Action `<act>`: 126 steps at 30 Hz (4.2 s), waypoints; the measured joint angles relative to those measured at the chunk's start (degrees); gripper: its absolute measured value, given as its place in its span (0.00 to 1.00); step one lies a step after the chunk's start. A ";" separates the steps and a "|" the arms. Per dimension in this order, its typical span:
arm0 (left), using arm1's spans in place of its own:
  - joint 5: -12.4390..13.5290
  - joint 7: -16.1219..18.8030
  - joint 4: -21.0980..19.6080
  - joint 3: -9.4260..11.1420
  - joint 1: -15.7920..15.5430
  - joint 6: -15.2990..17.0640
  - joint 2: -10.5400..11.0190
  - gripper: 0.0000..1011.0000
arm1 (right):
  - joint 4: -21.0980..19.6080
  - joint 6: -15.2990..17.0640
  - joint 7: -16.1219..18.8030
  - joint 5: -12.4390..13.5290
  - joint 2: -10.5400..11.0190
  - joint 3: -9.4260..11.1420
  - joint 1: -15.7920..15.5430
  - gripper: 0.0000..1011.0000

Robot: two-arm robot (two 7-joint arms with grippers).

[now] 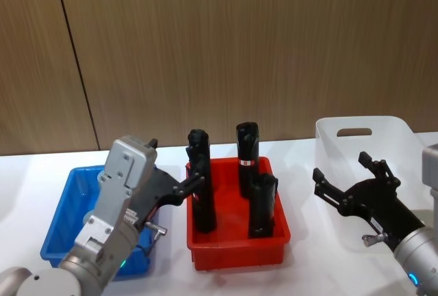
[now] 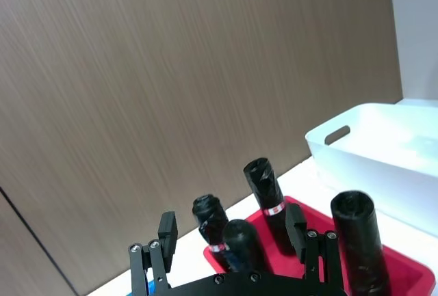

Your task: Pick the cotton swabs from the blue box and place them into the white box.

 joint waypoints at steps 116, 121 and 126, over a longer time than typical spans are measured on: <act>-18.68 -6.28 20.11 -8.36 -4.77 19.36 4.14 0.64 | 0.00 0.00 0.00 0.00 0.00 0.00 0.00 0.99; -18.30 -6.33 20.18 -8.38 -4.62 18.60 4.16 0.60 | 0.00 0.00 0.00 0.00 0.00 0.00 0.00 0.99; -17.80 -6.33 19.99 -8.43 -4.38 17.88 4.28 0.60 | 0.00 0.00 0.00 0.00 0.00 0.00 0.00 0.99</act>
